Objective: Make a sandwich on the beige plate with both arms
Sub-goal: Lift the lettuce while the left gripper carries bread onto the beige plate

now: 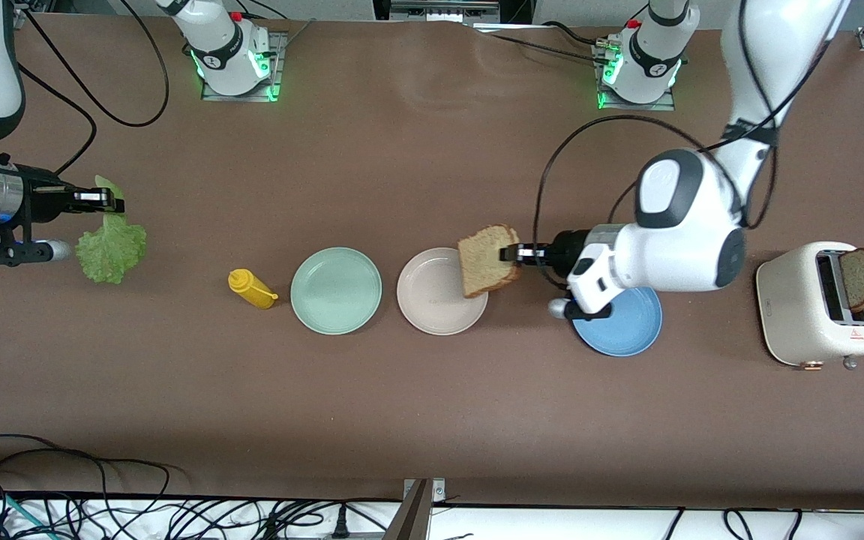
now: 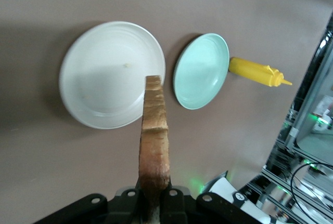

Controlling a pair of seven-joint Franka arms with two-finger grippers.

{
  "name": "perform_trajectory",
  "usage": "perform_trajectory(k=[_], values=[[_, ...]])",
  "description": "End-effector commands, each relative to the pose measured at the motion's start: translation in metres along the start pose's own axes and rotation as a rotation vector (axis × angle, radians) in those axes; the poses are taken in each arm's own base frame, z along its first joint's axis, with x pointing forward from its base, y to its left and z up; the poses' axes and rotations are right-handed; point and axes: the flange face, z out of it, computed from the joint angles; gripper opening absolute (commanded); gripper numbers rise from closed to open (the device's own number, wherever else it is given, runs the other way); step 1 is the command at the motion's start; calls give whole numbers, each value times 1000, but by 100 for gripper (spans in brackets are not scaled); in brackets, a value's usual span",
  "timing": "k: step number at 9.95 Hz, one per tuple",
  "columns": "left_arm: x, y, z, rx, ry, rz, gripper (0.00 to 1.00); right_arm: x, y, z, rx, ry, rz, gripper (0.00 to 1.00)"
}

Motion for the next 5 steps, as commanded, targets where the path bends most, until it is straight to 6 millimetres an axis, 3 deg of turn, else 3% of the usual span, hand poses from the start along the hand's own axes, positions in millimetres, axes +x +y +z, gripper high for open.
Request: perform_trajectory(k=[1, 4, 5], values=[[33, -30, 50, -67, 26, 170, 0, 2, -26, -1, -11, -7, 16, 0], [47, -66, 87, -161, 28, 245, 0, 3, -51, 2, -21, -6, 31, 0], [53, -86, 105, -189, 17, 285, 0, 3, -58, 3, -17, -4, 59, 0]])
